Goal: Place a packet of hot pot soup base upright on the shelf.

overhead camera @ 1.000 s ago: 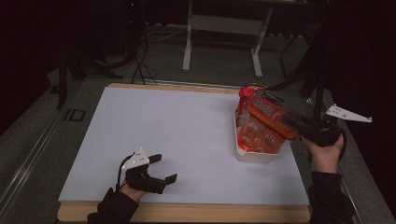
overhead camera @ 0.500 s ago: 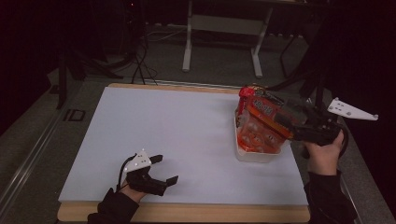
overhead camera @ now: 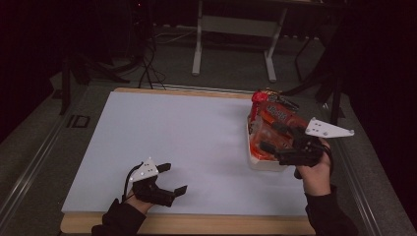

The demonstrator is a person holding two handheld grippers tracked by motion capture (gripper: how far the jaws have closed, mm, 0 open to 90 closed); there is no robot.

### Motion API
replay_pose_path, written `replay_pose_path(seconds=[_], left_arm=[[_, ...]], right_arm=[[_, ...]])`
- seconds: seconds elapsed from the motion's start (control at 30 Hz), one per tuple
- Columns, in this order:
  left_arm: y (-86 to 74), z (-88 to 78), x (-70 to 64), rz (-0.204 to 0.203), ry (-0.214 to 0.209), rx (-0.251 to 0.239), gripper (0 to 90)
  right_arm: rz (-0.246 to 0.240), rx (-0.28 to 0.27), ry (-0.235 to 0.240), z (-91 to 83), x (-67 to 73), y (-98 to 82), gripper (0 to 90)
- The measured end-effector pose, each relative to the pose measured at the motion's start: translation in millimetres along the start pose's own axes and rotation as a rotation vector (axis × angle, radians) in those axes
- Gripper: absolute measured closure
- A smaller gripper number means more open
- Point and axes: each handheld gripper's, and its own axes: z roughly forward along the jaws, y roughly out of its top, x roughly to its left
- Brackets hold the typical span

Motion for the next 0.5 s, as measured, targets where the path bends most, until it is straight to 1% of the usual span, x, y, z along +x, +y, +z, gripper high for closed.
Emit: replay_pose_path(seconds=[0.03, 0.1, 0.2, 0.23, 0.3, 0.4, 0.5], left_arm=[[-0.1, 0.0, 0.0, 0.000, -0.001, -0.001, 1.2], [-0.1, 0.0, 0.0, 0.001, -0.001, -0.001, 1.2], [-0.1, -0.3, 0.1, 0.001, 0.000, -0.008, 1.2], [-0.1, -0.5, 0.4, 0.000, -0.002, -0.010, 1.2], [0.0, -0.6, 0.5, 0.002, -0.001, -0.009, 1.2], [-0.2, -0.5, 0.4, 0.002, -0.005, -0.010, 1.2], [-0.3, -0.3, 0.2, -0.003, -0.008, -0.009, 1.2]], right_arm=[[-0.003, 0.012, 0.009, 3.4, 1.2, -4.2, 13.6], [0.000, 0.028, 0.013, 7.5, 2.2, -10.0, 13.5], [0.006, 0.035, 0.027, 12.0, 3.6, -19.5, 13.2], [0.006, 0.042, 0.038, 13.7, 4.3, -23.0, 13.2], [0.001, 0.051, 0.042, 16.0, 5.3, -28.2, 13.2], [0.004, 0.071, 0.063, 20.1, 7.5, -38.3, 13.2], [0.018, 0.079, 0.086, 23.5, 7.8, -48.1, 13.2]])
